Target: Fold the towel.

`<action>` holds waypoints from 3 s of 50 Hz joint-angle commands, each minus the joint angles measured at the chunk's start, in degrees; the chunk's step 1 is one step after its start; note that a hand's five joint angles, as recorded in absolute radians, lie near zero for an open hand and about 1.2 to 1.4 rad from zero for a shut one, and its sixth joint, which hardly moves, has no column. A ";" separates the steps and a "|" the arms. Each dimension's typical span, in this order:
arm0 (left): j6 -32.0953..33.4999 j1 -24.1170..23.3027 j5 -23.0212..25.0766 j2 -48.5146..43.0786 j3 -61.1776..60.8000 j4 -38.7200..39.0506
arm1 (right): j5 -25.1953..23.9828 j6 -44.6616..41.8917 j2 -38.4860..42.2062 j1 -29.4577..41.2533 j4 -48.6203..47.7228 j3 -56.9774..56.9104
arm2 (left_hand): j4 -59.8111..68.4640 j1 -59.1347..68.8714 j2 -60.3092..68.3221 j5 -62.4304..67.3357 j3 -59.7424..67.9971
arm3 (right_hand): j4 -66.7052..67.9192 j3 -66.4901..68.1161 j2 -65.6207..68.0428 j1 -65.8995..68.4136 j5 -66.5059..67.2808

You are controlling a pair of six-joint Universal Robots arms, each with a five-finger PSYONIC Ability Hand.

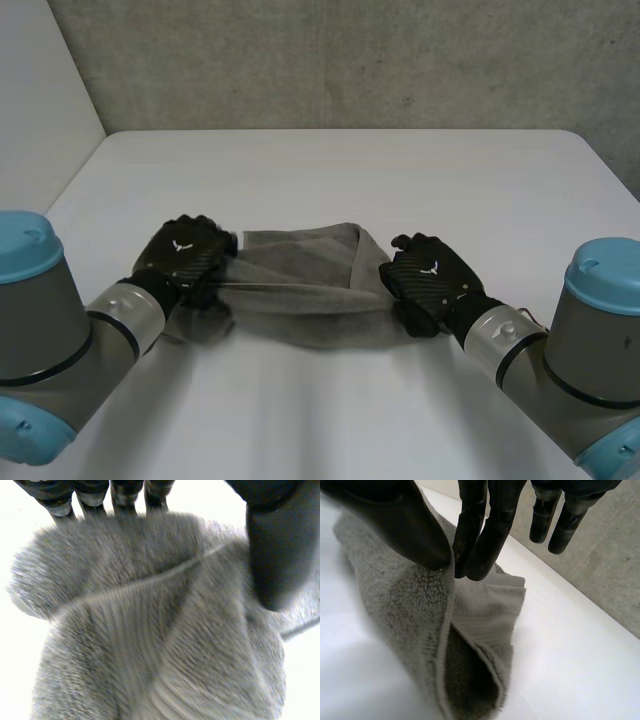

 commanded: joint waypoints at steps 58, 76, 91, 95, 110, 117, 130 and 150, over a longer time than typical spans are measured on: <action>-0.18 -8.06 -0.26 0.71 -0.14 -2.77 | -0.76 10.66 -15.09 0.26 -0.02 0.88 | -3.18 21.14 22.20 21.48 -2.84 | -3.04 -0.27 3.32 5.73 3.34; -0.18 -5.87 -0.18 2.03 -3.74 -2.60 | -0.58 10.84 -15.70 0.09 0.07 0.79 | -3.18 24.40 25.46 24.74 -2.84 | -3.04 -0.27 3.32 5.73 3.34; 0.00 -1.47 0.09 -0.17 -2.16 0.04 | -0.85 10.75 -15.88 0.26 1.39 1.41 | -3.18 -12.96 -11.90 -12.61 -2.84 | -3.04 -0.27 3.32 5.73 3.34; 0.35 -1.20 0.00 -1.31 -1.46 -0.31 | -1.11 10.75 -15.79 0.09 1.39 1.41 | -3.18 -12.96 -11.90 -12.61 -2.84 | -3.04 -0.27 3.32 5.73 3.34; 4.48 2.84 0.00 -4.48 -1.54 -3.65 | -1.46 10.66 -15.26 -0.09 1.39 1.41 | -3.18 -4.89 -3.82 -4.54 -2.84 | -3.04 -0.27 3.32 5.73 3.34; 4.66 3.19 0.09 -3.43 -2.33 -6.02 | -1.55 10.66 -15.09 -0.18 1.30 1.32 | -3.18 26.47 27.53 26.81 -2.84 | -3.04 -0.27 3.32 5.73 3.34; 4.04 3.19 0.00 5.28 -3.39 -7.87 | -1.55 9.35 -14.47 -1.84 2.44 0.44 | -3.18 56.34 57.41 56.69 -2.84 | -3.04 -0.27 3.32 5.73 3.34; 4.75 7.58 4.12 12.68 -0.95 -10.43 | -6.82 -11.66 -0.87 -2.99 23.01 -13.50 | -3.18 56.66 57.72 57.00 -2.84 | -3.04 -0.27 3.32 5.73 3.34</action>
